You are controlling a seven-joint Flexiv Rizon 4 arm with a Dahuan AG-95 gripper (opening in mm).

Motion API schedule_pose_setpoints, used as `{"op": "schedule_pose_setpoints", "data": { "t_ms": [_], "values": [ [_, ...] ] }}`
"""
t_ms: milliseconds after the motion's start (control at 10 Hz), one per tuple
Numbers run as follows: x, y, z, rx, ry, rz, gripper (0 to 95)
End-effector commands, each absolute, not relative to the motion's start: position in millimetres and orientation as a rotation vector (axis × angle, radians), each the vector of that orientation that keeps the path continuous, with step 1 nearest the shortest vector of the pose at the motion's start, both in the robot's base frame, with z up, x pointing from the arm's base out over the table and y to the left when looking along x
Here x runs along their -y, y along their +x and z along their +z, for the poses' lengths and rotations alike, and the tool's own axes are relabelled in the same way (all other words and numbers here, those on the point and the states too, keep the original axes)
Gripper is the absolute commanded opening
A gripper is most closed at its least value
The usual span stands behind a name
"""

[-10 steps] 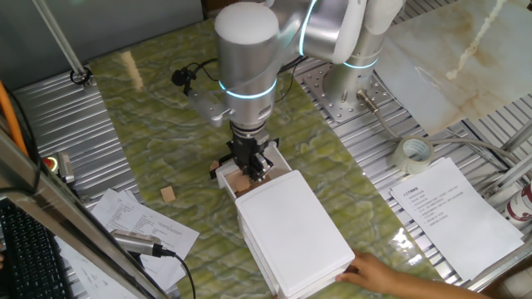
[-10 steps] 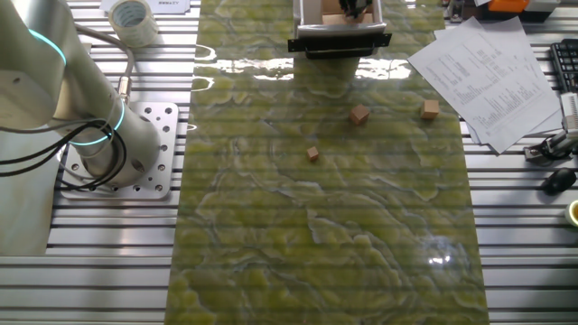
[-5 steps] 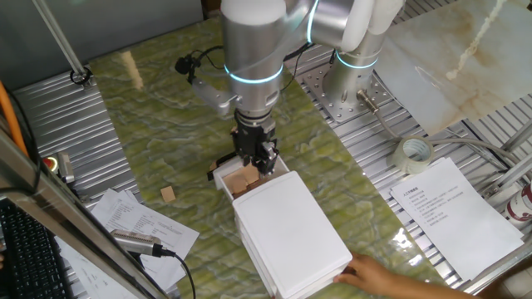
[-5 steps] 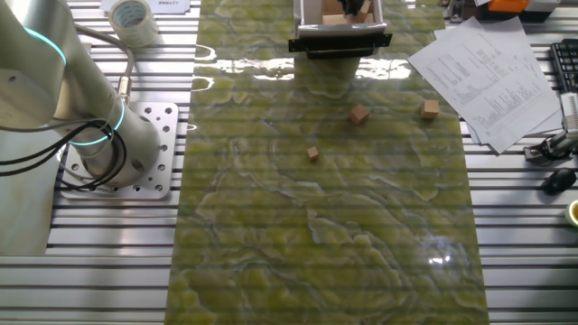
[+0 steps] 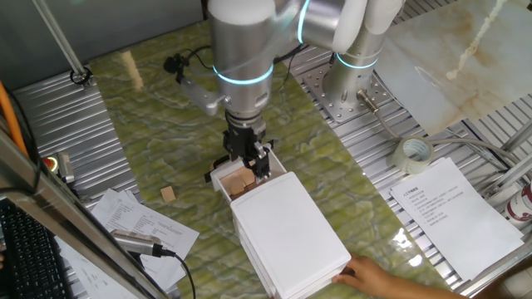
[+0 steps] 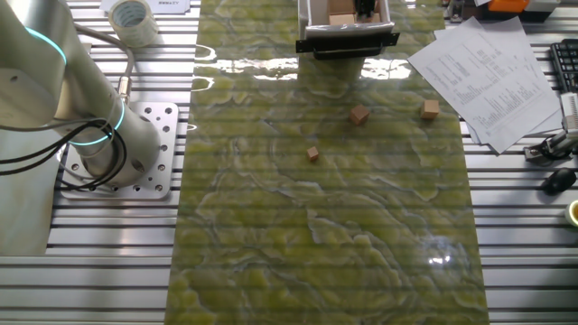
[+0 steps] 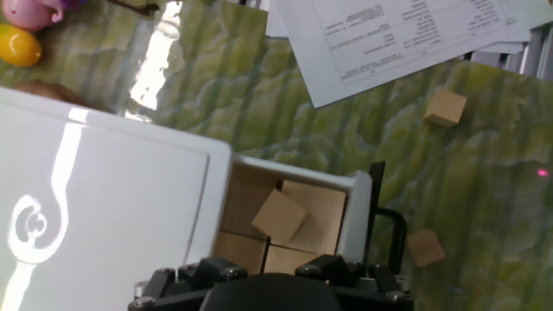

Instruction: Take something out of a drawer

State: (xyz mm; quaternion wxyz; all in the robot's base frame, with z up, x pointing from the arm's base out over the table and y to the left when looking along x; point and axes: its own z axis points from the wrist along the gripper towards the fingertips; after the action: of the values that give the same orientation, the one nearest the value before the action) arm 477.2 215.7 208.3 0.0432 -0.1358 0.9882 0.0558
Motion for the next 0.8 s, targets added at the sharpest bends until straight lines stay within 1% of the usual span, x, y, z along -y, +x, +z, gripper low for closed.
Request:
{"op": "schedule_pose_setpoints", "data": {
  "t_ms": [100, 200, 500, 600, 800],
  "values": [
    [-216.6, 484.5, 203.0, -3.012, -0.363, 0.171, 76.0],
    [-218.2, 489.5, 202.3, -3.015, -0.335, 0.168, 57.0],
    [-218.3, 499.1, 200.5, -3.008, -0.312, 0.168, 57.0],
    [-217.8, 501.7, 200.3, -3.010, -0.303, 0.165, 38.0],
    [-217.0, 505.3, 197.5, -3.011, -0.290, 0.169, 38.0]
  ]
}}
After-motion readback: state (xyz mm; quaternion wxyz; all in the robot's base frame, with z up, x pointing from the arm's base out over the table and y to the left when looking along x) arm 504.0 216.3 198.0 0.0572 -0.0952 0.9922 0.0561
